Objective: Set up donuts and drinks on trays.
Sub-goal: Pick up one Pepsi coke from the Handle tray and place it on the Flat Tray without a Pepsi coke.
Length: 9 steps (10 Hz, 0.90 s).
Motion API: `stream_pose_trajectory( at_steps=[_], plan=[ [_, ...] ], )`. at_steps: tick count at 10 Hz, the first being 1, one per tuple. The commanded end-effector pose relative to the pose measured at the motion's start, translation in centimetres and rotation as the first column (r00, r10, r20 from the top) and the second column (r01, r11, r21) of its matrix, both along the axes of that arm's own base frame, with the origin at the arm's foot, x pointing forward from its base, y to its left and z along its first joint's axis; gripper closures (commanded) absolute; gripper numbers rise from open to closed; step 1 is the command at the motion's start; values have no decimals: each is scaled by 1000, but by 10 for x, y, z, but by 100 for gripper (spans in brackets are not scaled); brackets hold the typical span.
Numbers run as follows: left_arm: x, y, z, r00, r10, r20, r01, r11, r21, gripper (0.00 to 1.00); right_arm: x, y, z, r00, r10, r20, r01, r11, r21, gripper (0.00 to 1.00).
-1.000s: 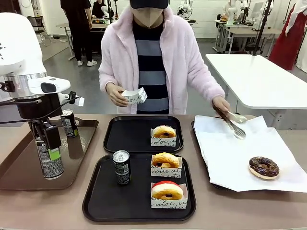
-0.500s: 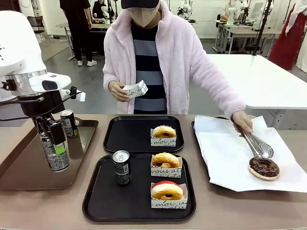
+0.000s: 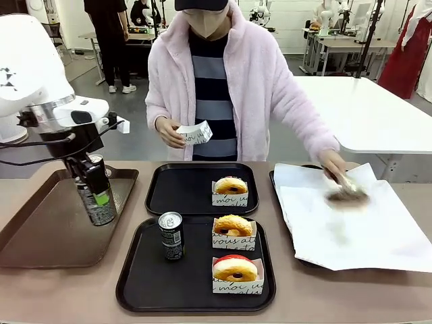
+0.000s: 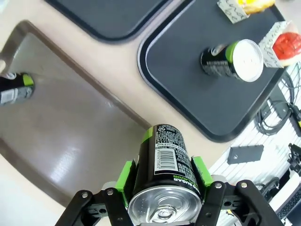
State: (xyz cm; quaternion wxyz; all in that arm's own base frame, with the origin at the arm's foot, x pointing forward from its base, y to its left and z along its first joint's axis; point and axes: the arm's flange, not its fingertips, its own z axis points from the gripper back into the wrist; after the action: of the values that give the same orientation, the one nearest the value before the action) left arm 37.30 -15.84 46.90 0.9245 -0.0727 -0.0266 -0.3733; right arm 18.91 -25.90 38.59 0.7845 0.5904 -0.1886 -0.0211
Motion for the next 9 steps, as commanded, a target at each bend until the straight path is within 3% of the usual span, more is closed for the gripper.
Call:
stream_pose_trajectory(
  at_steps=[1,6,9],
  plan=[
    [32,-22,0,999,-32,28,33,999,-44,40,-1,-1,1,1000,4,19,-4,1000,6,0],
    [104,-60,-16,997,-5,79,6,1000,-24,40,-1,-1,1,1000,4,19,-4,1000,6,0],
    [131,-79,-32,997,1,83,-1,1000,0,40,-1,-1,1,1000,4,19,-4,1000,6,0]
  ],
)
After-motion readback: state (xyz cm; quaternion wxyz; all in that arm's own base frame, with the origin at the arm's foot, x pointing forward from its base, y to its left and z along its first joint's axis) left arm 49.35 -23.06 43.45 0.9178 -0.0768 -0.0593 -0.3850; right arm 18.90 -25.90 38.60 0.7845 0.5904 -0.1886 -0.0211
